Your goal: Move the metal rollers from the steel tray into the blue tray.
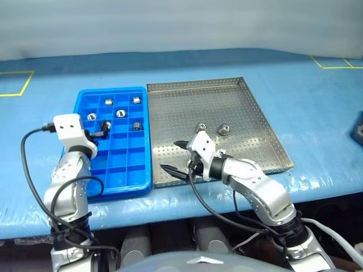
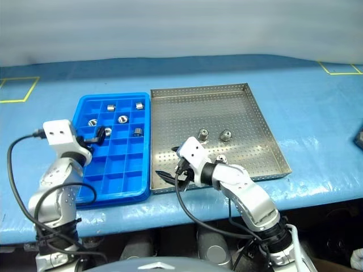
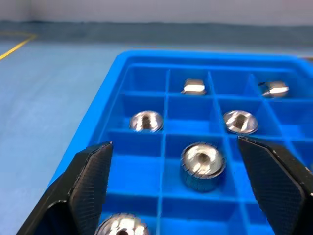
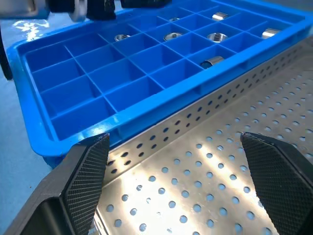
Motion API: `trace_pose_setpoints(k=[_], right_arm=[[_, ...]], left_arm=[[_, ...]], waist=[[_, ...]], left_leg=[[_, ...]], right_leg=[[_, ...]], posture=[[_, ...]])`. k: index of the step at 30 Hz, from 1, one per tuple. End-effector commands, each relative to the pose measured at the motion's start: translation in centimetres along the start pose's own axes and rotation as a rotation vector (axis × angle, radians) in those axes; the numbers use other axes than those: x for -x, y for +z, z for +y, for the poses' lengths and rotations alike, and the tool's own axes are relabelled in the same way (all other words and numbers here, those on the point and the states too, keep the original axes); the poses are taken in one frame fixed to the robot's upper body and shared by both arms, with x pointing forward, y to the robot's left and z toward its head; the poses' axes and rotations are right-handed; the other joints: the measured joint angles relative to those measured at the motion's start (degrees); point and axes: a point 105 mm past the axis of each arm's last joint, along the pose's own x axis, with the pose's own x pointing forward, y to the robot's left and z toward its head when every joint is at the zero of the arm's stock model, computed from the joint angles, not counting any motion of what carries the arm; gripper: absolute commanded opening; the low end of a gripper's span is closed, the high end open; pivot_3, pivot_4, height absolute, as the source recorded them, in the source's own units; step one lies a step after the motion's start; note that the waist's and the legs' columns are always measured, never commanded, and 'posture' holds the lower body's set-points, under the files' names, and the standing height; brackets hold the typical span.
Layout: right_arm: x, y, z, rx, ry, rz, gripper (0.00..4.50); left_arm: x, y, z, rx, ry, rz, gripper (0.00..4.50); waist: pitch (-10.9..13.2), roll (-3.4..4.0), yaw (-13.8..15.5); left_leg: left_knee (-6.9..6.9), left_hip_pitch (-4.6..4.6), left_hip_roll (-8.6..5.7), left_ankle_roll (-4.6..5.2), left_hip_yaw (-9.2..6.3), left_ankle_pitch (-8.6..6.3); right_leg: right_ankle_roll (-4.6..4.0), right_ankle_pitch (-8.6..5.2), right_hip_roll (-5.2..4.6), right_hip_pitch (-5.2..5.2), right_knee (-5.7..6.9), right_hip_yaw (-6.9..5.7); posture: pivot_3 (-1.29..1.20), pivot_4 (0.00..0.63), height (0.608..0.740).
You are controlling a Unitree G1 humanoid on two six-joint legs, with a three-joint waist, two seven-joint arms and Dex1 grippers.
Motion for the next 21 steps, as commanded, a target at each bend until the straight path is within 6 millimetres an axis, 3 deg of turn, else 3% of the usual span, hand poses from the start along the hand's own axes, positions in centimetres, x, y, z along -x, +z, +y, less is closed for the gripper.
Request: trace_pose_setpoints(k=[1, 6, 11, 21], right_arm=[[1.8, 0.5, -1.5, 0.015, -0.096, -0.012, 4.50], [3.8, -0.6, -2.8, -0.004, -0.202, 0.031, 4.50], [4.5, -0.9, -3.0, -0.016, -0.248, 0.039, 4.50], [4.8, -1.0, -2.7, -0.029, -0.286, 0.035, 4.50]], left_arm=[[-0.2, 2.3, -4.7, -0.022, -0.303, -0.038, 4.45], [-1.5, 1.8, -8.6, -0.083, -0.531, 0.059, 4.45], [-3.3, 0.2, -12.1, -0.090, -0.699, 0.186, 4.45], [-6.1, -3.3, -15.3, -0.157, -0.773, 0.340, 4.45]], waist=[[0.00, 0.00, -0.19], [0.00, 0.02, -1.04], [0.00, 0.01, -1.94], [0.01, 0.02, -5.08]], left_leg=[[0.00, 0.00, 0.00, 0.00, 0.00, 0.00], [-0.07, 0.03, 0.03, 0.01, 0.00, 0.00], [-0.03, 0.04, 0.01, 0.01, 0.01, 0.00], [-0.17, 0.01, 0.01, 0.02, -0.02, 0.00]], right_leg=[[0.00, 0.00, 0.00, 0.00, -0.01, 0.00], [-0.02, -0.01, 0.04, -0.04, 0.02, 0.02], [-0.01, -0.01, 0.05, -0.01, 0.04, 0.03], [-0.01, -0.02, 0.06, -0.07, 0.00, 0.05]], posture=[[-0.12, 0.150, 0.740], [-0.15, 0.150, 0.740], [-0.19, 0.150, 0.740], [-0.26, 0.150, 0.740]])
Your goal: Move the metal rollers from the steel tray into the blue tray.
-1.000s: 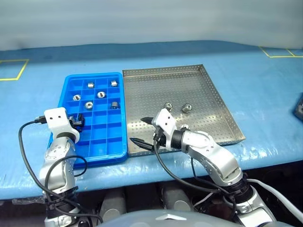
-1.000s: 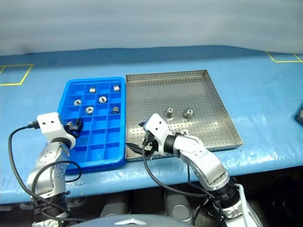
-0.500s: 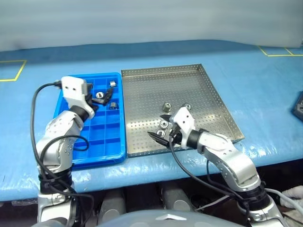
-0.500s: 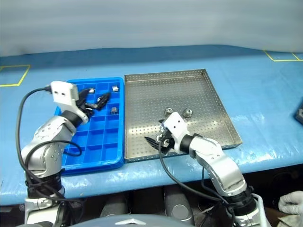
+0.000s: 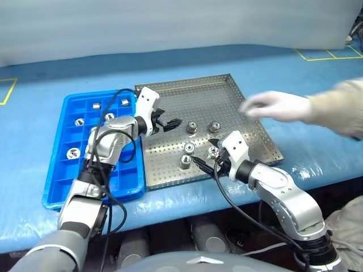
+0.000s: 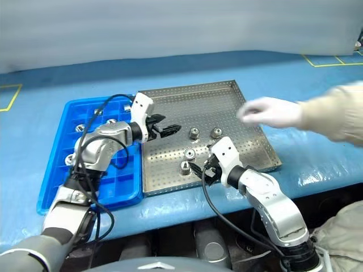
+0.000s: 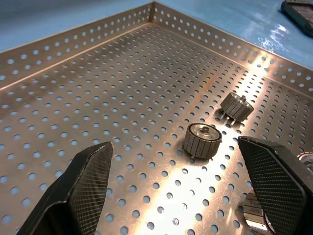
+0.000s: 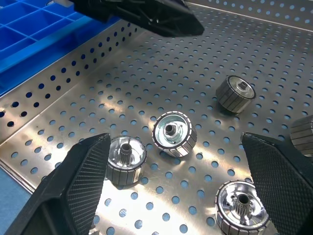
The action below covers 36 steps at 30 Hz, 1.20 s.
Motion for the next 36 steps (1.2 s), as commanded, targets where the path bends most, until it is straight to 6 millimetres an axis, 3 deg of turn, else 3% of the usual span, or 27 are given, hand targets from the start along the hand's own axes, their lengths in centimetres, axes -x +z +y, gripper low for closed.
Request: trace_pose_setpoints(k=[1, 11, 36], right_arm=[[0.5, 1.0, 0.1, 0.016, -0.021, -0.041, 4.50], [0.5, 0.9, 0.4, 0.014, -0.020, -0.041, 4.50], [0.1, 1.2, 0.4, 0.032, -0.002, -0.044, 4.50]], left_arm=[[-0.8, 0.4, -0.4, -0.045, -0.029, 0.002, 4.45], [-1.3, -1.2, -1.0, -0.067, -0.058, 0.057, 4.45], [-0.9, -1.4, -0.8, -0.068, -0.050, 0.056, 4.45]], waist=[[0.00, 0.00, -0.54], [0.00, 0.00, -3.08], [0.01, 0.01, -2.95]], left_leg=[[-0.01, 0.00, 0.00, 0.00, 0.00, 0.00], [-0.03, 0.00, 0.00, 0.00, 0.01, 0.00], [-0.03, 0.00, 0.00, 0.00, 0.01, 0.00]], right_leg=[[0.00, -0.01, 0.00, -0.01, 0.00, 0.00], [0.01, -0.01, -0.01, -0.01, 0.00, 0.01], [0.01, -0.01, -0.01, -0.01, 0.00, 0.02]], posture=[[-0.26, 0.150, 0.740], [-0.26, 0.150, 0.740], [-0.24, 0.150, 0.740]])
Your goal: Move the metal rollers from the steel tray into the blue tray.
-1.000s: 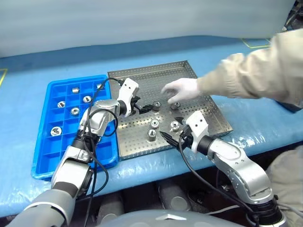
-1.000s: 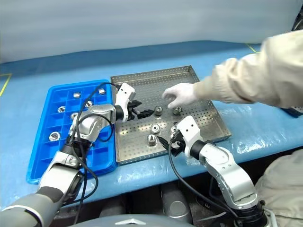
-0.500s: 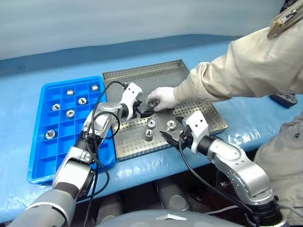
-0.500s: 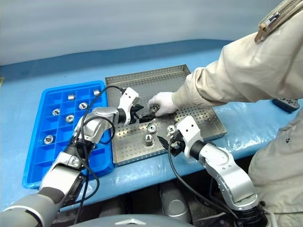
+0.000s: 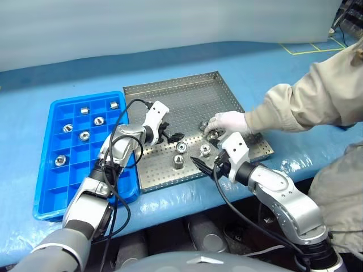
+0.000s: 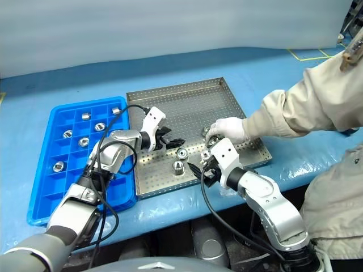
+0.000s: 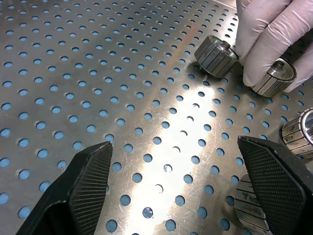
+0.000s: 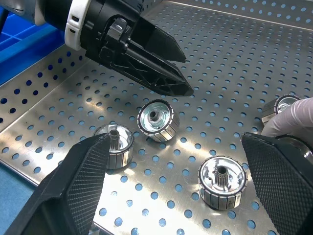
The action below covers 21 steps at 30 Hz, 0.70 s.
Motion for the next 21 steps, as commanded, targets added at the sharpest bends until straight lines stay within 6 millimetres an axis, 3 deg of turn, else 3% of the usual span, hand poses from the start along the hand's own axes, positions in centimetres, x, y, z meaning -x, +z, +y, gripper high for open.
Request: trace_pose_setpoints(k=[1, 12, 21], right_arm=[[0.0, 1.2, 0.1, 0.028, 0.005, -0.040, 4.50], [0.1, 1.3, 0.1, 0.028, 0.005, -0.044, 4.50], [0.7, 0.9, -0.3, 0.021, -0.029, -0.033, 4.50]], left_arm=[[0.5, 1.5, -0.2, -0.039, -0.005, -0.050, 4.45], [0.7, 2.1, -0.1, -0.064, -0.009, -0.062, 4.45], [0.7, 5.1, -2.1, -0.245, -0.129, -0.128, 4.45]], waist=[[0.00, 0.00, 0.00], [0.00, 0.00, 0.01], [0.00, 0.00, 0.01]], left_leg=[[0.00, 0.00, 0.00, 0.00, 0.00, 0.00], [0.00, 0.00, 0.00, 0.00, 0.00, 0.00], [0.00, -0.01, 0.00, 0.00, 0.00, 0.00]], right_leg=[[0.00, 0.00, 0.00, 0.00, 0.00, 0.00], [0.00, 0.00, 0.00, 0.00, 0.00, 0.00], [0.00, 0.00, -0.01, 0.00, -0.01, 0.00]], posture=[[-0.24, 0.150, 0.740], [-0.24, 0.150, 0.740], [-0.26, 0.150, 0.740]])
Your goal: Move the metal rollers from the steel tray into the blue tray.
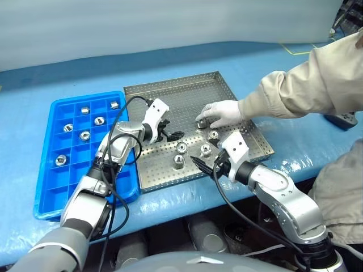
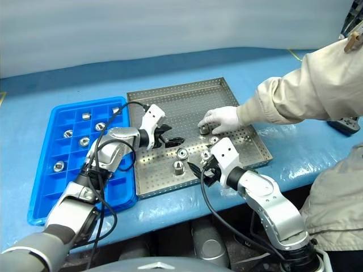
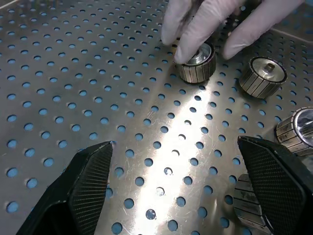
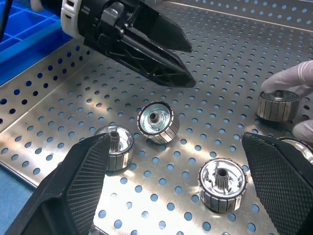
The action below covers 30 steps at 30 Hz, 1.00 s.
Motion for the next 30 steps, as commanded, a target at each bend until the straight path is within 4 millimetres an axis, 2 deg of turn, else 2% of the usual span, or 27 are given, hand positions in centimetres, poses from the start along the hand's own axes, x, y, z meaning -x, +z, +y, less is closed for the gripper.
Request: trace_pose_setpoints(k=[1, 8, 15, 23, 30], right_arm=[[0.7, 1.0, -0.3, 0.020, -0.026, -0.039, 4.50], [1.2, 0.7, -0.4, 0.001, -0.062, -0.035, 4.50], [1.9, 0.2, -0.6, -0.012, -0.097, -0.025, 4.50], [2.4, -0.1, -0.6, -0.024, -0.124, -0.020, 4.50], [2.6, -0.2, -0.3, -0.032, -0.136, -0.021, 4.50]], left_arm=[[0.0, 3.2, -1.2, -0.151, -0.072, -0.075, 4.45], [-0.9, 3.9, -2.4, -0.243, -0.193, -0.066, 4.45], [-2.3, 3.6, -2.9, -0.273, -0.266, -0.026, 4.45], [-4.4, 4.0, -3.2, -0.243, -0.264, -0.021, 4.45], [-6.0, 3.2, -2.9, -0.240, -0.216, 0.036, 4.45]], waist=[[0.00, 0.00, -0.04], [0.00, 0.01, -0.54], [0.01, 0.01, -2.10], [0.01, 0.01, -4.20], [0.01, 0.01, -6.31]], left_leg=[[0.00, 0.00, 0.00, 0.00, 0.01, 0.00], [-0.03, 0.02, 0.00, 0.00, 0.02, 0.00], [-0.04, 0.01, -0.01, 0.00, 0.04, 0.00], [-0.07, 0.02, -0.01, 0.00, 0.06, 0.00], [-0.13, 0.05, -0.01, 0.00, 0.07, 0.00]], right_leg=[[0.00, 0.00, 0.00, 0.00, 0.00, 0.01], [-0.01, -0.01, 0.01, 0.00, 0.00, 0.02], [0.01, -0.02, -0.01, 0.00, -0.03, 0.04], [0.02, -0.02, 0.00, 0.00, -0.04, 0.07], [0.02, -0.03, 0.00, 0.00, -0.04, 0.11]], posture=[[-0.26, 0.150, 0.740], [-0.30, 0.150, 0.740], [-0.33, 0.150, 0.740], [-0.37, 0.150, 0.740], [-0.40, 0.150, 0.740]])
